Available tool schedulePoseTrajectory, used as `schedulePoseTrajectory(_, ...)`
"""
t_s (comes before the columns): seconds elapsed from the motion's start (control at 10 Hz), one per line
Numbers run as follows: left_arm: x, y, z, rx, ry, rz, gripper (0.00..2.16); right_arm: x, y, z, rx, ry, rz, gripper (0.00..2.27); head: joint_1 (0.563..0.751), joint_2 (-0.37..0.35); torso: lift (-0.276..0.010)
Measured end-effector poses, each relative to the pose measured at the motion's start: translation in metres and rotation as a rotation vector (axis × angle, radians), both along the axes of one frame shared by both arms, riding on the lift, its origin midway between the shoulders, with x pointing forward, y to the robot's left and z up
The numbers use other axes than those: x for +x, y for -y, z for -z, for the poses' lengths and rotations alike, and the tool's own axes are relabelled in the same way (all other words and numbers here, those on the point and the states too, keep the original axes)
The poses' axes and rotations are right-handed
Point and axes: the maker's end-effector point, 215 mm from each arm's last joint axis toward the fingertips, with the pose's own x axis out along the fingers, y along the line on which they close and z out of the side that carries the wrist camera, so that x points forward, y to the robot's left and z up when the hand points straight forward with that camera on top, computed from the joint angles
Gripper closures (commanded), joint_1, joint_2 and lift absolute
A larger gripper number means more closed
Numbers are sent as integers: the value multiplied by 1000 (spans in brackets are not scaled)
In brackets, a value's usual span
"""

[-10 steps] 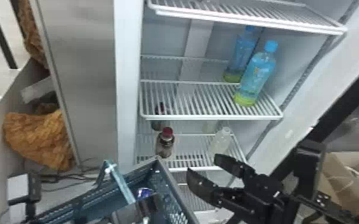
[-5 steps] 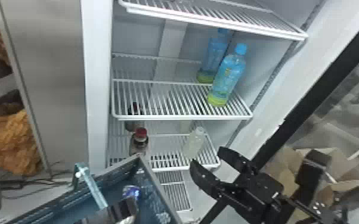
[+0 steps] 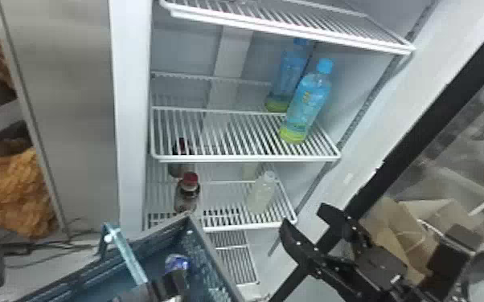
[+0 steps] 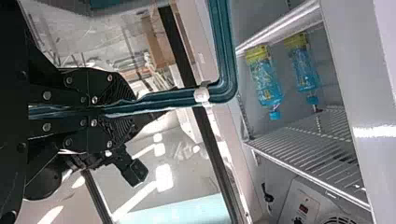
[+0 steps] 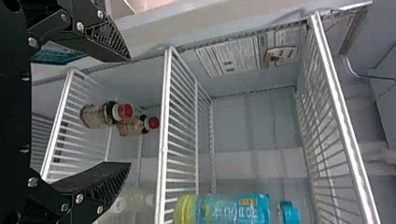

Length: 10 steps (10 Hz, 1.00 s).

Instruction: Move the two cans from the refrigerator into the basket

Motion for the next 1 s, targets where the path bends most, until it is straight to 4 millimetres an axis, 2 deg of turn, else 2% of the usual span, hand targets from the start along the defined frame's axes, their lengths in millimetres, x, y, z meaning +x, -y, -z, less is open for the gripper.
schedulePoseTrajectory(0.5, 2, -3, 0, -2, 0, -11, 1202, -19, 23, -3, -59, 66, 49, 272, 695, -350, -35)
schedulePoseTrajectory(0.8, 4, -2, -1, -4, 2, -14, 1202, -30, 39, 9, -53, 94, 78, 272, 695, -350, -35)
schedulePoseTrajectory(1.0, 4, -3, -1, -7, 0, -17, 1202, -39, 40, 14, -38, 90, 76, 272, 695, -350, -35)
